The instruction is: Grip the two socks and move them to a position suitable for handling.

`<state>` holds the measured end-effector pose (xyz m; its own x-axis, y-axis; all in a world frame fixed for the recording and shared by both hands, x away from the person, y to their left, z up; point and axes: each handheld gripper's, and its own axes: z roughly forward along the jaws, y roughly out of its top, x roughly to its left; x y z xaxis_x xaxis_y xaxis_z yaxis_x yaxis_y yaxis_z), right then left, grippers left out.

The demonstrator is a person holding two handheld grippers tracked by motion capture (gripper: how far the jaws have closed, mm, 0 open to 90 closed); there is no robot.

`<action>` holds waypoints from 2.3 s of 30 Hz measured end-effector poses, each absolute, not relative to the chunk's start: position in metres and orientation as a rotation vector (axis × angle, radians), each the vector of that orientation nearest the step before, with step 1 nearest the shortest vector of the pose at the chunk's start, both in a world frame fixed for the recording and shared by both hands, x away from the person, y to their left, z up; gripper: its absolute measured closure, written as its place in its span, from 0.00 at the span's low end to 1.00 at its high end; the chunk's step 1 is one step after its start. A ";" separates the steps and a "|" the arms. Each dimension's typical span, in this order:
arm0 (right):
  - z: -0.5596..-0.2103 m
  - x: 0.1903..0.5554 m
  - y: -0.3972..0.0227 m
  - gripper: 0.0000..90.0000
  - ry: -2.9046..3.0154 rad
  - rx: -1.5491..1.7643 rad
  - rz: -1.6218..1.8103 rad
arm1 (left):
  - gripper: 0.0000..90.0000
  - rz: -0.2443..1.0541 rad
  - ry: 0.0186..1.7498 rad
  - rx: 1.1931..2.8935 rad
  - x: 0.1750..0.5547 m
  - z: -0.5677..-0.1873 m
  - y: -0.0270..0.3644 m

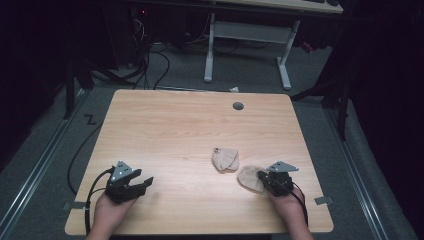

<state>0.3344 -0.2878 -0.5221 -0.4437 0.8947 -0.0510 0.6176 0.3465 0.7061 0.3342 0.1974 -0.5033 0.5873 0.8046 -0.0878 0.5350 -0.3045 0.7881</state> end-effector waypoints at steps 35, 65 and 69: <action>-0.512 0.291 -0.192 1.00 2.439 1.024 0.974 | 0.76 0.382 0.984 2.001 0.335 -0.501 0.172; -0.518 0.294 -0.130 0.97 2.544 0.897 0.940 | 0.72 0.412 1.014 1.959 0.341 -0.499 0.185; -0.508 0.291 -0.120 0.90 2.523 0.862 0.993 | 0.72 0.435 1.006 1.961 0.340 -0.497 0.188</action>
<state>0.2906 -0.1204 -0.5079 -0.7767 0.6277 -0.0524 0.4237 0.5822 0.6939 0.3399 0.1881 -0.4973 0.6129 0.7866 -0.0744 0.4845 -0.2998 0.8218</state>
